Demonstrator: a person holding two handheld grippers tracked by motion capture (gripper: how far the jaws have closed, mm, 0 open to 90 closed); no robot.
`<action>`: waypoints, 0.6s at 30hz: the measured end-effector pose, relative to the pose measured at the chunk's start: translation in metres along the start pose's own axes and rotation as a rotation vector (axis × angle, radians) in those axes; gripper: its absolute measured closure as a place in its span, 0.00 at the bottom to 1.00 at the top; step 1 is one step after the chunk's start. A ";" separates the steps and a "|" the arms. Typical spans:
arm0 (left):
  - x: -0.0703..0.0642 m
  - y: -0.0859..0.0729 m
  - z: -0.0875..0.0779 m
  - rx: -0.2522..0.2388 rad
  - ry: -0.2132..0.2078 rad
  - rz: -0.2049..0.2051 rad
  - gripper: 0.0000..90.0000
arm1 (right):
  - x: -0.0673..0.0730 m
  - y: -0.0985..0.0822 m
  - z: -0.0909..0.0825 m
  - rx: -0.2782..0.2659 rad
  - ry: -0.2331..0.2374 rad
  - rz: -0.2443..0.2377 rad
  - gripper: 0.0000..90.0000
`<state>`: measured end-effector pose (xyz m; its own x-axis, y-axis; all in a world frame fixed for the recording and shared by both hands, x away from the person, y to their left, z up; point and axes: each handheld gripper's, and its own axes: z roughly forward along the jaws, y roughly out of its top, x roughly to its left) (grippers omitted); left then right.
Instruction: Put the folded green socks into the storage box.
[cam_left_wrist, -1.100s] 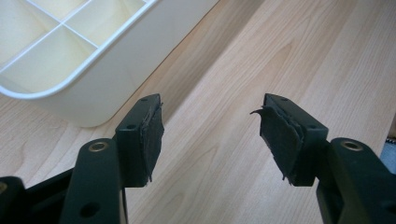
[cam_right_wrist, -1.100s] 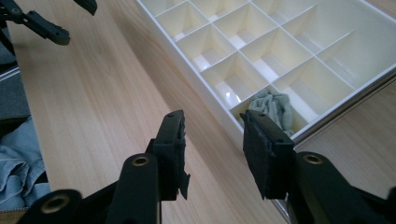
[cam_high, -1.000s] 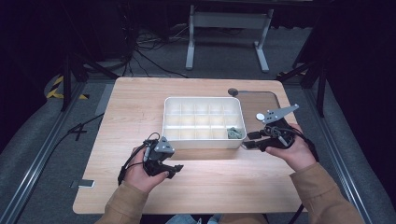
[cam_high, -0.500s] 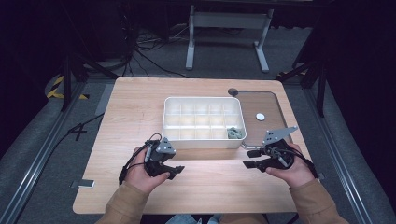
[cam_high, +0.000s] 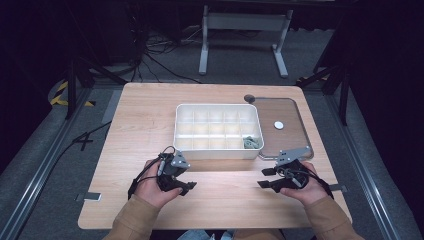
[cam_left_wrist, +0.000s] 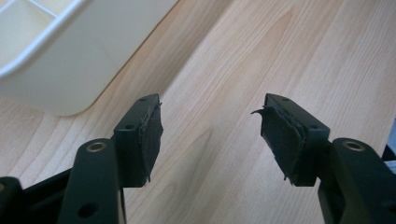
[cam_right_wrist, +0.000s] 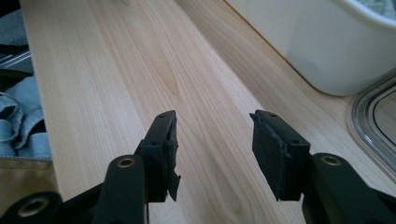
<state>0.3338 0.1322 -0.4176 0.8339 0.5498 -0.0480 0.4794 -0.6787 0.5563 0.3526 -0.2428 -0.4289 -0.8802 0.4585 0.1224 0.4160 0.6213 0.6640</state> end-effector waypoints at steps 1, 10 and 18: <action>0.000 -0.001 0.001 0.005 -0.002 0.005 0.42 | 0.000 -0.002 0.002 -0.003 -0.005 -0.003 0.57; 0.002 -0.010 0.014 0.053 -0.013 0.008 0.44 | 0.004 -0.014 0.026 -0.011 -0.045 -0.024 0.57; 0.002 -0.014 0.023 0.031 -0.011 0.031 0.45 | 0.015 -0.020 0.031 -0.024 -0.038 -0.060 0.57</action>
<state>0.3350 0.1315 -0.4440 0.8511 0.5234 -0.0404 0.4617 -0.7097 0.5321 0.3383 -0.2290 -0.4635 -0.8937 0.4453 0.0544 0.3573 0.6332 0.6866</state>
